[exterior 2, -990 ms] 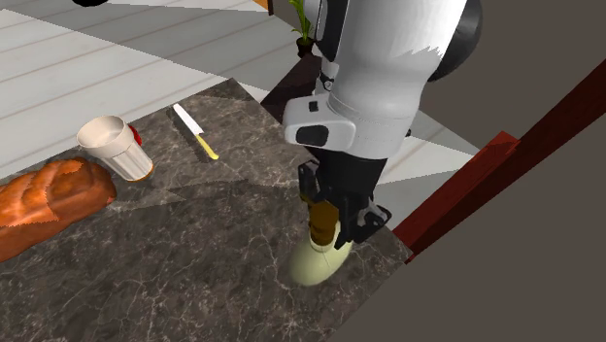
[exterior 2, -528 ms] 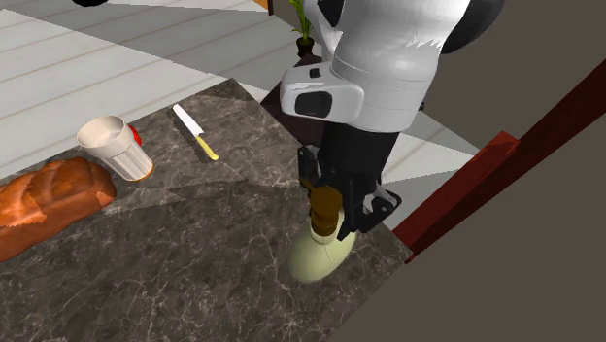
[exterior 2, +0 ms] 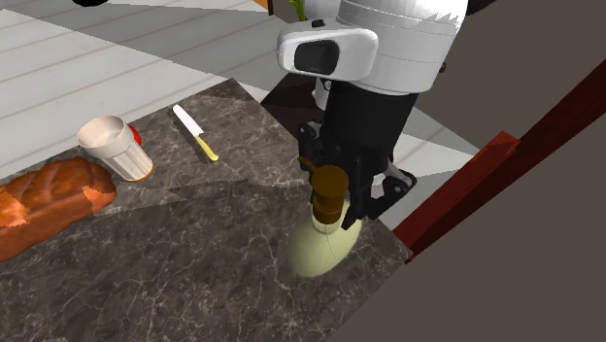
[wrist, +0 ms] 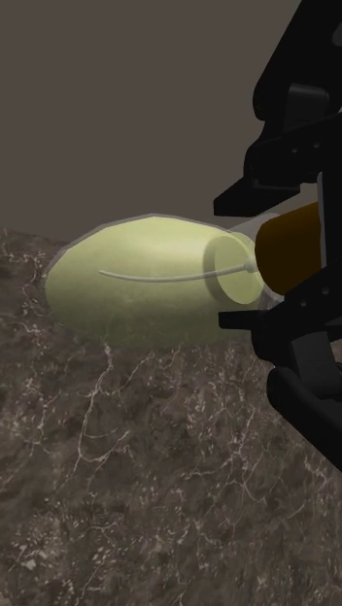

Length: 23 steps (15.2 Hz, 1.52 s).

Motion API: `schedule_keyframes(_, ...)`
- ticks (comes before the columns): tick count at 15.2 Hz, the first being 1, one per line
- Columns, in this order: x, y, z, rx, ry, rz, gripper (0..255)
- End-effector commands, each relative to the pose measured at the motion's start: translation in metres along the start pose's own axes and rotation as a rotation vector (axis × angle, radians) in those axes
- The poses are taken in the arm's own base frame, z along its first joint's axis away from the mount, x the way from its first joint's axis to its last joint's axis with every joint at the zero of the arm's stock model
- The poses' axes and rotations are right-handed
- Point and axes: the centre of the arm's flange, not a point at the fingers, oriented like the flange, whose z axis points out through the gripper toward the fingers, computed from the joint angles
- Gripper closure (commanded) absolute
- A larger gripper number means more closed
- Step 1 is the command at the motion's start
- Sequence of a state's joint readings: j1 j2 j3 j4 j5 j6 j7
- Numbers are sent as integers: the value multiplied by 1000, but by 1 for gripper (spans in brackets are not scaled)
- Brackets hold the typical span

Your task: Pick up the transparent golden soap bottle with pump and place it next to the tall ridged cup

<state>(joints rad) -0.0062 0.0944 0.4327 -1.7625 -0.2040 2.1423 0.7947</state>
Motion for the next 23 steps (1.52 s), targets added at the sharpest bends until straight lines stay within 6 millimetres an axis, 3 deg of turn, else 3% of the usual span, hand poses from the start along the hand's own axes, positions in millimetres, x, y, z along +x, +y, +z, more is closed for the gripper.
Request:
schedule_keyframes(1,4,0,-10,0,0,0,255)
schedule_keyframes(23,40,-11,-120,0,0,0,255)
